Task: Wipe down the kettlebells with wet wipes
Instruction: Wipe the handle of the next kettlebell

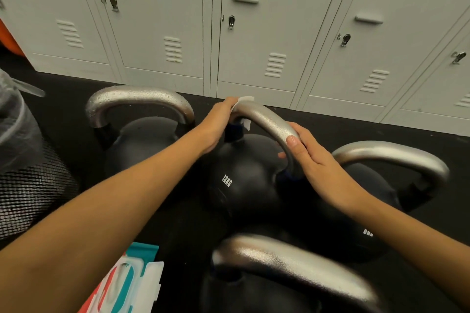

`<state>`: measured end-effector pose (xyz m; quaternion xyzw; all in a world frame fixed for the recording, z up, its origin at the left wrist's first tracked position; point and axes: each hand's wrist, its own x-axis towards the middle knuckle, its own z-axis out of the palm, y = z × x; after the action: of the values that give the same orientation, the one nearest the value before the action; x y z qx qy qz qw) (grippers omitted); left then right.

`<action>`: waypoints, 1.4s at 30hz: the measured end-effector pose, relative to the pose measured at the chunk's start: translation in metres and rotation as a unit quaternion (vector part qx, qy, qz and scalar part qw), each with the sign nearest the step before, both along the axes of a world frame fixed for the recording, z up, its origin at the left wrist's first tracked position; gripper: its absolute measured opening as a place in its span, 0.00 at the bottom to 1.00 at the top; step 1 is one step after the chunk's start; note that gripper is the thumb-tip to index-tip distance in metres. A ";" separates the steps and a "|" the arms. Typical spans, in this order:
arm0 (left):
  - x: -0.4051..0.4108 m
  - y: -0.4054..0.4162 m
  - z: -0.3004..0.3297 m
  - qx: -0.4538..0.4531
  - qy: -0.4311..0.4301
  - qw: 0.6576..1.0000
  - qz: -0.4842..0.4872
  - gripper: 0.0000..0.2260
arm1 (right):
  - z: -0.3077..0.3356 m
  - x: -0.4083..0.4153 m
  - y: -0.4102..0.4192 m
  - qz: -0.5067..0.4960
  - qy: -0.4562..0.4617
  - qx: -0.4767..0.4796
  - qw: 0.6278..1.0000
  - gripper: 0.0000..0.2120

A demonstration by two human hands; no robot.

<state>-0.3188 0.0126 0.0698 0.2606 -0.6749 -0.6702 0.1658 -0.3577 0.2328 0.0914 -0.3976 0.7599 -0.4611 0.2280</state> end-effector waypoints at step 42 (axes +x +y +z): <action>0.008 0.013 -0.003 -0.101 0.052 0.993 0.025 0.14 | -0.013 -0.004 -0.002 -0.014 -0.007 -0.027 1.000 0.22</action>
<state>-0.3108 0.0256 0.0670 0.2240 -0.7231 -0.6067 0.2426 -0.3615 0.2307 0.0784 -0.3900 0.7507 -0.4876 0.2159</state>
